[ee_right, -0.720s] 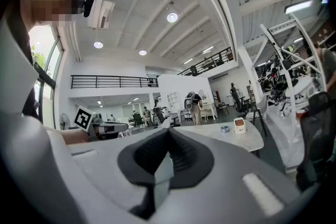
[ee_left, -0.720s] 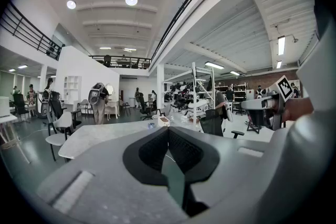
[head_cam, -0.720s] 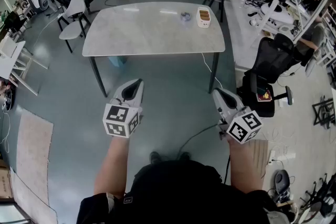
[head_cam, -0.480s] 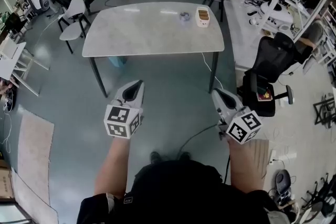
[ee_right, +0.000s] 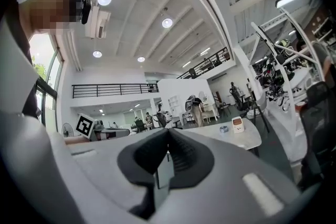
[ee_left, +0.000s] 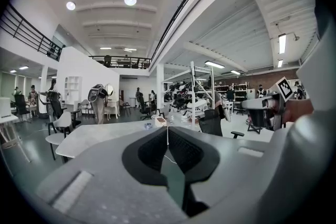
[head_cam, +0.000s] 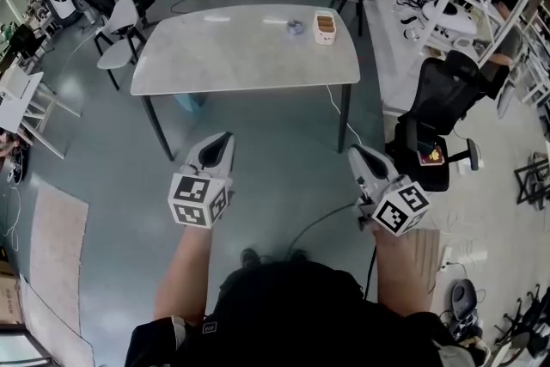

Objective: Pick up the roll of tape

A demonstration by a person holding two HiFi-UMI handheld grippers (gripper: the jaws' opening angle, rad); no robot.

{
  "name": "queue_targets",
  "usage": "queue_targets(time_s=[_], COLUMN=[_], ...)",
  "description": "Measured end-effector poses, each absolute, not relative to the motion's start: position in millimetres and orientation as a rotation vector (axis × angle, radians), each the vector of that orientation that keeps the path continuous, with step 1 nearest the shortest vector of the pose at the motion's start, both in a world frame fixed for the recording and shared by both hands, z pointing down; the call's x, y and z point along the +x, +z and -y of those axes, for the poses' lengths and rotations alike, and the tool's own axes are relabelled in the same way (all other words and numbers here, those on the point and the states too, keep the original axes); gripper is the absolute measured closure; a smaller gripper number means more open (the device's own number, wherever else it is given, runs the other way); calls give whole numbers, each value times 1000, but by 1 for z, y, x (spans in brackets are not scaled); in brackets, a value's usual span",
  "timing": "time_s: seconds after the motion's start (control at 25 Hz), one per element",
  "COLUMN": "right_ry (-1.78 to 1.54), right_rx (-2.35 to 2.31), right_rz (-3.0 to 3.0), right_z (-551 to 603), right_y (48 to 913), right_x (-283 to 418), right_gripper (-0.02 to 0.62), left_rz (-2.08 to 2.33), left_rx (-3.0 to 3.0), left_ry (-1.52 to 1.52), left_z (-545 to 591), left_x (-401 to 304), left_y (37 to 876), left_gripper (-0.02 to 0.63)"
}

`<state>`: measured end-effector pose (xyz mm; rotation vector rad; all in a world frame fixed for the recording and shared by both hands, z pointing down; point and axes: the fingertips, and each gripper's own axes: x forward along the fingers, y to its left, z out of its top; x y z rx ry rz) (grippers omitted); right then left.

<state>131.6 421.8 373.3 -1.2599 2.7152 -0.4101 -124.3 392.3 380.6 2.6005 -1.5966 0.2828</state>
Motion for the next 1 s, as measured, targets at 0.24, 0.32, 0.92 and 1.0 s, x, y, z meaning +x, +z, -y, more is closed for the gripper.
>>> queue_targets(time_s=[0.24,0.32,0.92,1.0], right_ry=[-448,-456,-507,-515], right_rx=[-1255,-1242,-1200,-1203], right_rz=[-2682,-2685,-2714,-2715], right_z=[-428,-431,-446,-446], right_y=[376,377,394,396], right_x=[170,183,220,220], right_gripper=[592,592,579,580], left_rz=[1581,1574,1562,1559], left_rx=[2600,2599,2579,2576], left_ry=[292,272,244,240], left_z=[-395,-395,-401,-397], left_x=[-88,-74,-32,-32], left_y=[380,379,382,385], left_gripper=[466,440,331,331])
